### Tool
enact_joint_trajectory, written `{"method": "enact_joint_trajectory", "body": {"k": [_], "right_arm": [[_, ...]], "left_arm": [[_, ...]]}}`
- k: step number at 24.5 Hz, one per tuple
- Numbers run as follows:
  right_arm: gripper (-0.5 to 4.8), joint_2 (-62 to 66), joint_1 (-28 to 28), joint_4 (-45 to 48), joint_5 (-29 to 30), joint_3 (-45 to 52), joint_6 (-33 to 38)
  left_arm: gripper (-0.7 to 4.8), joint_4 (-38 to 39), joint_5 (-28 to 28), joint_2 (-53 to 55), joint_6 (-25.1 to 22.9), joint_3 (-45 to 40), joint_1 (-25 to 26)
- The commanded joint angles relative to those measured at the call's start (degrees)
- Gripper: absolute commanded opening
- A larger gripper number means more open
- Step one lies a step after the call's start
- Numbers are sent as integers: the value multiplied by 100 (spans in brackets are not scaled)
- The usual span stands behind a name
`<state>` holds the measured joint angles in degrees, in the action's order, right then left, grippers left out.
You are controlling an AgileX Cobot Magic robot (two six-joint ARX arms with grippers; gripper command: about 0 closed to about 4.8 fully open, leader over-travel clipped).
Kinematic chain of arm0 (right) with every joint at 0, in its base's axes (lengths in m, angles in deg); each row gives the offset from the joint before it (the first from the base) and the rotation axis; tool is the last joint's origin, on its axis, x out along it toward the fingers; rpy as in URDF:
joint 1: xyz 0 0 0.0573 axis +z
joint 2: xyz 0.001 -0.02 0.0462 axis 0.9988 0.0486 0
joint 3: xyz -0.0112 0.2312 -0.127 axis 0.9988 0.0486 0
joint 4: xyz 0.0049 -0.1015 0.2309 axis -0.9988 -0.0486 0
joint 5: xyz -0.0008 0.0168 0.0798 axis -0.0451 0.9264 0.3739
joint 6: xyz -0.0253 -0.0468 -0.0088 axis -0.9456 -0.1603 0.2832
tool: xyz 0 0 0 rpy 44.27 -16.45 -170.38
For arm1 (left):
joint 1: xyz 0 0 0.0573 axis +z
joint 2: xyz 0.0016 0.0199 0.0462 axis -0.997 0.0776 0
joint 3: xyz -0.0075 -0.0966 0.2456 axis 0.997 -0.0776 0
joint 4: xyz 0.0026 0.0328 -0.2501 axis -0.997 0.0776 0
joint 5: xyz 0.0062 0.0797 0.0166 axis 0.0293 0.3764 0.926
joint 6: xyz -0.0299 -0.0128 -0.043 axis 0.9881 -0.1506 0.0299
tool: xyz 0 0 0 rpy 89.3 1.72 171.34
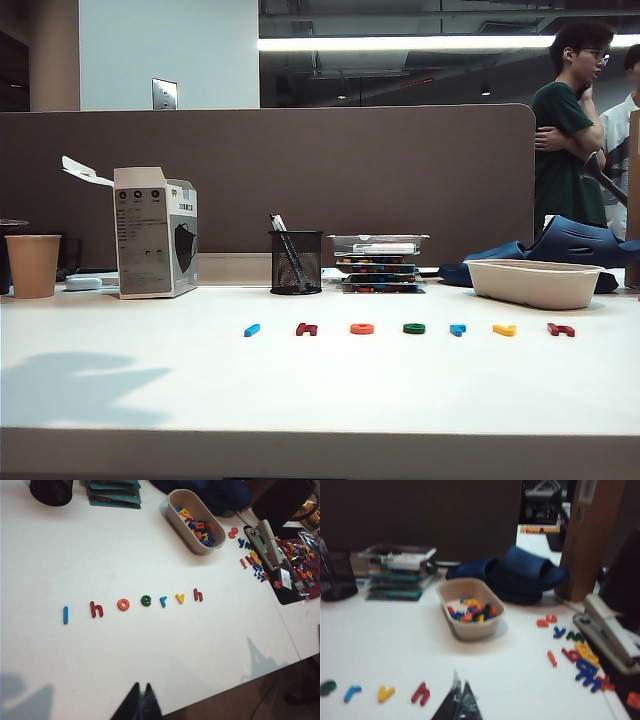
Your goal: Select the appropriate letters from the row of letter magnets placed on the table to arrange into the word "love".
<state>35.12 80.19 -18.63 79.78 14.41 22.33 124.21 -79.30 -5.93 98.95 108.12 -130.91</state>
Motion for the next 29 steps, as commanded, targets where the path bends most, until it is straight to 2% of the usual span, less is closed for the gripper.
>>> {"method": "enact_joint_trajectory", "body": {"k": [1, 6, 10, 13, 16, 18, 20, 24, 26, 27, 29], "right_arm": [[-1, 55, 28, -463, 7, -562, 48], [-2, 925, 26, -1845, 330, -2081, 59], [-3, 1971, 28, -2465, 706, -3154, 289], [-3, 2697, 28, -2483, 1567, -3805, 691], [-3, 3462, 42, -2544, 2103, -4339, 1172], [-3, 3891, 280, -2546, 2192, -4592, 1307], [-3, 4216, 621, -2549, 2076, -4782, 1325], [-3, 4868, 1609, -2540, 1484, -5119, 1408], [-3, 5243, 2212, -2540, 990, -5285, 1464], [-1, 5641, 2754, -2540, 463, -5449, 1550], [-1, 6223, 3268, -2529, 120, -5700, 1552]], "left_arm": [[-5, -48, 28, -15, -24, 17, -7], [-5, -50, 28, -15, -24, 17, -7], [-5, -48, 28, -15, -24, 17, -7], [-5, -50, 28, -15, -22, 17, -7], [-5, -48, 28, -15, -24, 17, -7], [-5, -48, 28, -15, -24, 17, -7], [-5, -50, 28, -15, -24, 17, -7], [-5, -50, 28, -15, -24, 17, -7], [-5, -50, 31, -15, -24, 17, -7], [-5, -50, 28, -15, -24, 17, -7], [-5, -52, 28, -15, -24, 17, -7]]}}
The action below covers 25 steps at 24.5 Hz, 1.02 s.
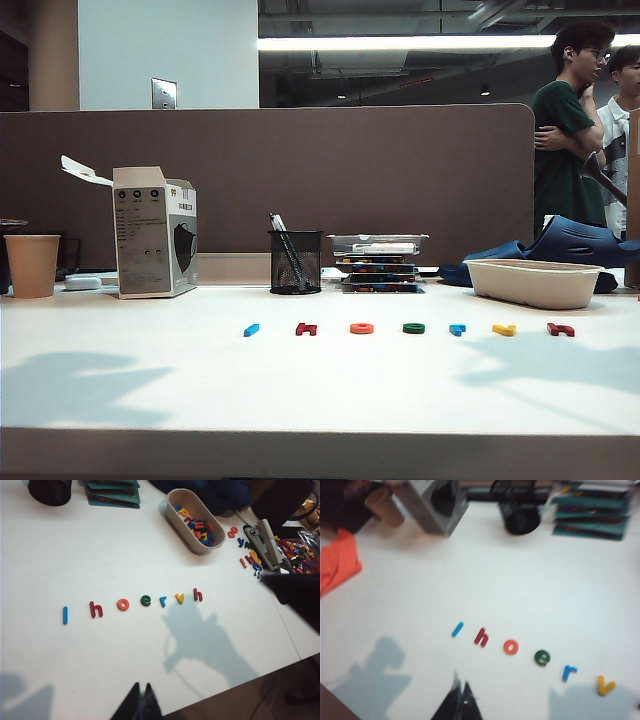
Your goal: Select the appropriate letters from the row of letter magnets placed on the table to arrange into the word "love".
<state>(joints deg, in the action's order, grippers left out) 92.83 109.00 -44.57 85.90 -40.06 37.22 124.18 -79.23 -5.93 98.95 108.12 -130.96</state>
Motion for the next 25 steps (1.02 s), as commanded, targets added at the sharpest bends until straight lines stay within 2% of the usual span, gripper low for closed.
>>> {"method": "enact_joint_trajectory", "body": {"k": [1, 3, 4, 5, 6, 15, 25], "right_arm": [[0, 664, 542, 87, -507, -343, 61], [4, 1145, 837, 160, -586, -542, 76], [37, 1392, 960, 188, -706, -649, 94], [121, 1770, 1119, 232, -957, -820, 103], [182, 2131, 1281, 282, -1147, -977, 103], [184, 4109, 1840, 317, -1384, -2216, 236], [180, 5493, 1961, -256, -1523, -3471, 726]], "left_arm": [[-5, -46, 22, -15, -24, 17, -2], [-5, -46, 22, -15, -24, 17, -2], [-5, -48, 22, -15, -24, 17, -2], [-5, -46, 22, -15, -24, 17, -2], [-5, -48, 22, -15, -24, 17, -2], [-5, -48, 22, -15, -24, 17, -2], [-5, -46, 22, -15, -24, 17, -2]]}}
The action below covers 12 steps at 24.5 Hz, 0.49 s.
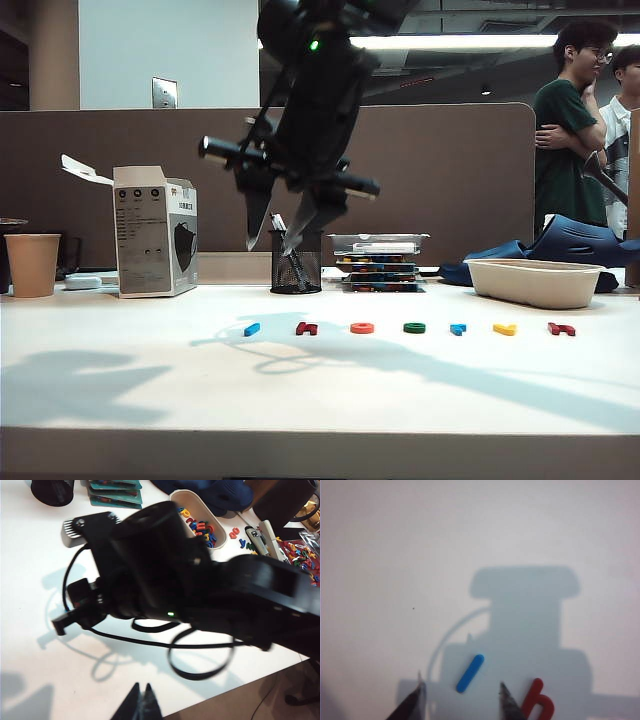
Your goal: Select the appropriate letters from the row of letter magnets placed on the table to arrange into the word "love".
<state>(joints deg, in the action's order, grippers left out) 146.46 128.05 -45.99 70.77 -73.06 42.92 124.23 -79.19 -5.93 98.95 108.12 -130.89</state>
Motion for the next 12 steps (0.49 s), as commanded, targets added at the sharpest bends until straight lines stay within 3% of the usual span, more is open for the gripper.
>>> {"method": "enact_joint_trajectory", "body": {"k": [1, 12], "right_arm": [[180, 197, 85, -105, -11, -208, 155], [171, 776, 168, -55, -140, -280, 374]], "left_arm": [[-5, -50, 17, -15, -24, 17, -9], [-5, -52, 17, -15, -24, 17, -9]]}}
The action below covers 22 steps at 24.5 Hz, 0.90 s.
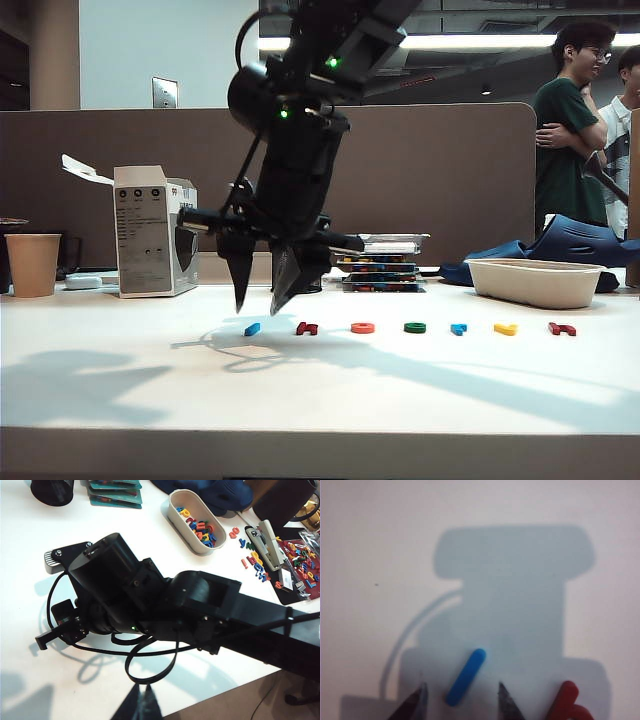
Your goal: Select the appropriate letters from the row of letter magnets placed on the table to arrange into the word "love".
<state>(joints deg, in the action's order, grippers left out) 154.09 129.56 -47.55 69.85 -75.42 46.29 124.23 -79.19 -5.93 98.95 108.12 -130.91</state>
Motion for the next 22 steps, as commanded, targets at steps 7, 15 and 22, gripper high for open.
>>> {"method": "enact_joint_trajectory", "body": {"k": [7, 15, 22], "right_arm": [[170, 122, 17, 212, -46, -46, 44], [152, 262, 22, 179, -46, -68, 44], [148, 442, 87, 24, -48, -68, 37]], "left_arm": [[-5, -50, 17, -15, -24, 17, -7], [-5, -52, 17, -15, -24, 17, -7], [-5, -52, 17, -15, -24, 17, -7]]}}
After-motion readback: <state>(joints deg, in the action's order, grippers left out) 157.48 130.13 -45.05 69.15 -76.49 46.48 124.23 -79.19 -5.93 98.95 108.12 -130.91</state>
